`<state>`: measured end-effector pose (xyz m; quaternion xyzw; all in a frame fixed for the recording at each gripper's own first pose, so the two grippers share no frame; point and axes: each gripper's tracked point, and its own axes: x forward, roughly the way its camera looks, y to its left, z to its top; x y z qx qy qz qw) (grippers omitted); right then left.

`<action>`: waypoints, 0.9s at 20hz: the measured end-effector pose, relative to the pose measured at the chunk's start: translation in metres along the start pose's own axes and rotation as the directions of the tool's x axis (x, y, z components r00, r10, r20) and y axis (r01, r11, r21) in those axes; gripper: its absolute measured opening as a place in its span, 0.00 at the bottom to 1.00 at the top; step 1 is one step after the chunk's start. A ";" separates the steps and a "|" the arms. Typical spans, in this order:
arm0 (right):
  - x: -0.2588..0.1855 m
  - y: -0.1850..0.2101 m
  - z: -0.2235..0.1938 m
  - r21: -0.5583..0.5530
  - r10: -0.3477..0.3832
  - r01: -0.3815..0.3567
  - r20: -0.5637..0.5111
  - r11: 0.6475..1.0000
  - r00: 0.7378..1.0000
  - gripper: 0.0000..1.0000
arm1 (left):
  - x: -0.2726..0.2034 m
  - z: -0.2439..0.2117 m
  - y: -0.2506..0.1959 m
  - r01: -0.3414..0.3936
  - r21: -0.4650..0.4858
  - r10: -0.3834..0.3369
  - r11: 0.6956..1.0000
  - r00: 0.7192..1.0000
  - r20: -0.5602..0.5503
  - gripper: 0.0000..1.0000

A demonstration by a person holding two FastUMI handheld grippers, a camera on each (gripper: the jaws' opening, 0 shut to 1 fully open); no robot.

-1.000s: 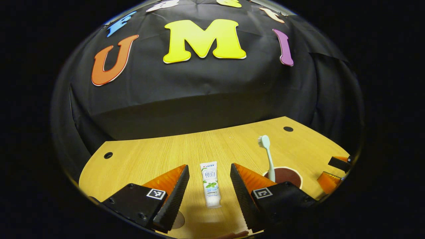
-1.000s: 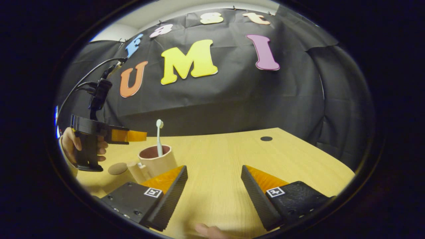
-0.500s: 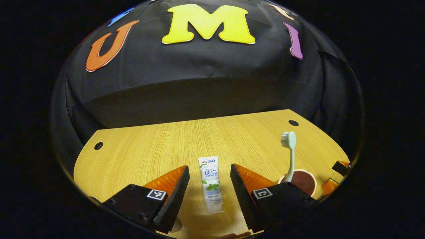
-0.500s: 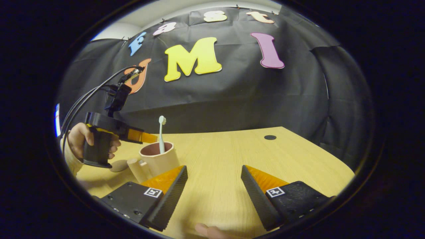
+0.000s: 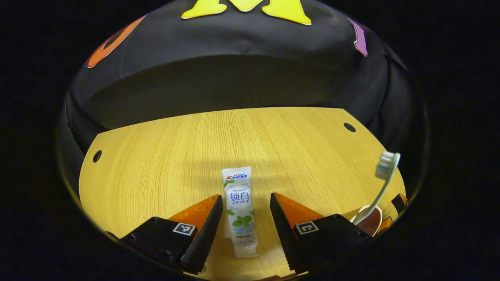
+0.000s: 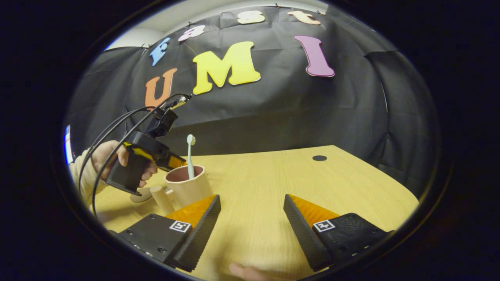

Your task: Put the toothbrush and toothpaste on the desktop into the cup, then pick up the cup and place it on the coaster on the desktop.

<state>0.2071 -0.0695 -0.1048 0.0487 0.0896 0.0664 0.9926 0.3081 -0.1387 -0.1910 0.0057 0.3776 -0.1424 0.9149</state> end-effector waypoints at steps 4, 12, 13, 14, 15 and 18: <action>-0.001 0.000 -0.001 -0.004 0.001 -0.001 -0.001 1.000 1.000 0.96 | 0.008 -0.007 0.003 -0.022 0.018 0.022 1.000 0.999 -0.028 0.74; -0.001 0.001 -0.004 -0.005 0.005 -0.005 -0.011 1.000 1.000 0.97 | 0.017 -0.016 0.012 -0.040 0.028 0.042 0.999 0.997 -0.066 0.60; -0.002 0.001 -0.005 -0.005 0.003 -0.003 -0.011 1.000 1.000 0.97 | 0.017 -0.013 0.011 -0.034 0.029 0.036 0.999 0.997 -0.061 0.53; -0.001 0.001 -0.004 -0.005 0.001 -0.001 -0.010 1.000 1.000 0.97 | 0.017 -0.015 0.012 -0.030 0.031 0.032 0.999 0.997 -0.063 0.58; -0.001 0.001 -0.004 -0.002 0.001 -0.001 -0.012 1.000 1.000 0.97 | 0.017 -0.014 0.012 -0.026 0.030 0.028 0.999 0.998 -0.064 0.55; 0.000 0.000 -0.005 0.004 0.000 0.000 -0.016 1.000 1.000 0.96 | 0.016 -0.011 0.012 -0.015 0.007 0.016 1.000 0.998 -0.054 0.50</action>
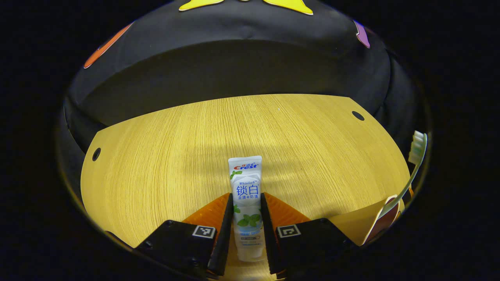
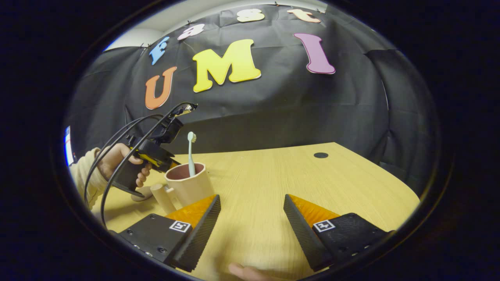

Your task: Put the toothbrush and toothpaste on the desktop into the cup, then pick up the cup and place it on the coaster on the desktop.

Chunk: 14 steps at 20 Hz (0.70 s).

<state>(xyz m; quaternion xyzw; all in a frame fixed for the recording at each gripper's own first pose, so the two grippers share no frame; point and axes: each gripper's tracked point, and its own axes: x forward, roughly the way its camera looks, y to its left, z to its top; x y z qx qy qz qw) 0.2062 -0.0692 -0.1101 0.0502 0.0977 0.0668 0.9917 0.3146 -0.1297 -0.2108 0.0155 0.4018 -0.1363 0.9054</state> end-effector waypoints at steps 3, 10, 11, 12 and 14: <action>0.000 0.000 -0.001 -0.001 -0.003 0.003 -0.003 1.000 1.000 0.97 | -0.005 0.005 0.000 0.013 -0.039 -0.013 0.999 1.000 0.011 0.44; -0.001 0.001 0.000 -0.030 -0.008 0.008 0.006 1.000 1.000 1.00 | -0.050 0.038 -0.003 0.046 -0.113 -0.023 0.993 0.979 0.201 0.35; -0.001 0.001 0.001 -0.035 -0.010 0.010 0.012 0.999 1.000 0.97 | -0.062 0.043 -0.005 0.052 -0.107 -0.026 0.993 0.971 0.237 0.35; -0.001 0.001 0.000 -0.040 -0.012 0.012 0.015 0.999 1.000 0.97 | -0.070 0.048 -0.006 0.062 -0.101 -0.033 0.993 0.961 0.275 0.35; -0.001 0.001 0.000 -0.045 -0.012 0.013 0.018 0.999 1.000 0.96 | -0.094 0.058 -0.011 0.084 -0.088 -0.048 0.993 0.937 0.347 0.35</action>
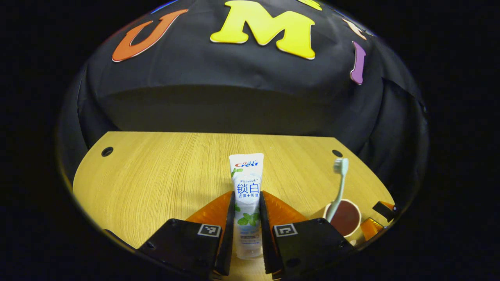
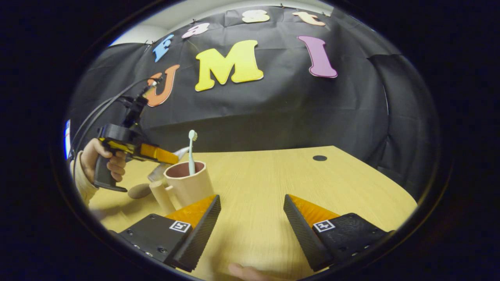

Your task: Put the toothbrush and toothpaste on the desktop into the cup, then pick up the cup and place it on the coaster on the desktop.

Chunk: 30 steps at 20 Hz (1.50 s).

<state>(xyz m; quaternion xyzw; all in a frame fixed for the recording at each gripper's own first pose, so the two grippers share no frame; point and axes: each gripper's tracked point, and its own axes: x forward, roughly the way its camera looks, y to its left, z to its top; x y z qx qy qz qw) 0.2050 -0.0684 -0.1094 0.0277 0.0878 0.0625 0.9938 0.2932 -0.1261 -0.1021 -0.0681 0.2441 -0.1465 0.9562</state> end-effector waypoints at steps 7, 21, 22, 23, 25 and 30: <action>-0.002 0.001 0.003 0.011 0.009 -0.009 0.009 1.000 1.000 0.97 | -0.048 0.043 -0.052 0.078 0.075 -0.091 0.994 0.981 0.173 0.35; -0.004 0.002 0.004 0.038 0.016 -0.017 0.017 0.999 1.000 0.94 | -0.021 0.055 -0.114 0.168 0.137 -0.201 0.976 0.937 0.286 0.35; -0.004 0.002 0.003 0.040 0.017 -0.018 0.014 0.999 1.000 0.97 | -0.018 0.053 -0.115 0.165 0.137 -0.198 0.977 0.938 0.285 0.35; -0.004 0.003 0.003 0.042 0.020 -0.020 0.013 0.999 1.000 0.97 | -0.017 0.053 -0.116 0.161 0.137 -0.195 0.977 0.937 0.288 0.35; -0.004 0.003 0.004 0.040 0.021 -0.022 0.014 0.999 1.000 0.97 | -0.014 0.052 -0.116 0.159 0.137 -0.193 0.978 0.937 0.291 0.36; -0.004 0.002 0.004 0.036 0.014 -0.015 0.013 0.999 1.000 0.97 | -0.014 0.043 -0.113 0.148 0.134 -0.182 0.980 0.940 0.289 0.38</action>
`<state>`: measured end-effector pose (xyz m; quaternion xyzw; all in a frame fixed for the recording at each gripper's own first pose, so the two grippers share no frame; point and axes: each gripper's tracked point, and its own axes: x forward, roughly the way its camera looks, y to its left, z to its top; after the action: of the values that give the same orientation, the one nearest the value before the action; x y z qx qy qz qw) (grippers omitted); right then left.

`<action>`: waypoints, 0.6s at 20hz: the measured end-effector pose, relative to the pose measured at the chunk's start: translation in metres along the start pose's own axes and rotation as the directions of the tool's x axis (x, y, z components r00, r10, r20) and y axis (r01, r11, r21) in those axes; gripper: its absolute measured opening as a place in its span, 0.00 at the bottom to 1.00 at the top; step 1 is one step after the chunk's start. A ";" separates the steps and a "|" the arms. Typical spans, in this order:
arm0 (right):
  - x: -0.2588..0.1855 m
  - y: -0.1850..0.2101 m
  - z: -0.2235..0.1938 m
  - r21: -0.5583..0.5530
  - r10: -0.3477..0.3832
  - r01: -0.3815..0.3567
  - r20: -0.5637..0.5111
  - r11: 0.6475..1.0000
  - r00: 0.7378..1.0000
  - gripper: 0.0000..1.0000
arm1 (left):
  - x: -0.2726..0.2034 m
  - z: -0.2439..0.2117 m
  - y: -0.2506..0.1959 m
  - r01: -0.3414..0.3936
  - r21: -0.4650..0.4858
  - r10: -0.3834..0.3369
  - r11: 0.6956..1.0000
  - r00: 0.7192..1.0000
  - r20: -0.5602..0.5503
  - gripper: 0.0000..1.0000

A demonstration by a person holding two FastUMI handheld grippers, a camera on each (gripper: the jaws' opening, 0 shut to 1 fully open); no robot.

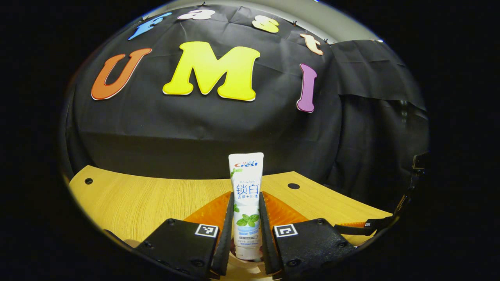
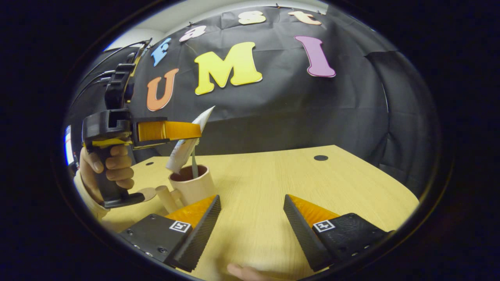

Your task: Put the toothbrush and toothpaste on the desktop into the cup, then pick up the cup and place it on the coaster on the desktop.

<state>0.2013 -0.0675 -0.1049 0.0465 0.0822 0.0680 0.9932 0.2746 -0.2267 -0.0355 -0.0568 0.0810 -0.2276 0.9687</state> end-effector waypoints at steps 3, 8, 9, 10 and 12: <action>0.000 -0.001 0.000 0.002 -0.006 0.006 0.002 1.000 1.000 0.97 | 0.000 -0.003 0.001 -0.006 0.017 0.006 1.000 1.000 0.005 0.39; 0.000 -0.002 0.001 0.006 -0.012 0.012 0.005 1.000 1.000 0.97 | -0.008 -0.009 0.000 0.000 0.031 0.000 1.000 1.000 -0.010 0.41; 0.001 -0.004 0.001 0.004 -0.016 0.016 0.005 1.000 1.000 0.97 | -0.011 -0.009 -0.001 0.001 0.030 0.000 1.000 1.000 -0.011 0.42; 0.001 -0.005 0.001 0.001 -0.022 0.022 0.006 1.000 1.000 0.97 | -0.014 -0.009 0.000 0.000 0.024 0.000 1.000 1.000 -0.011 0.43; 0.000 -0.004 0.001 0.004 -0.023 0.023 0.004 1.000 1.000 0.97 | -0.021 -0.004 0.002 -0.004 0.023 0.004 1.000 1.000 0.002 0.45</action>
<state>0.2025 -0.0717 -0.1047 0.0474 0.0807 0.0561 0.9940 0.2569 -0.2155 -0.0371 -0.0456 0.0774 -0.2265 0.9699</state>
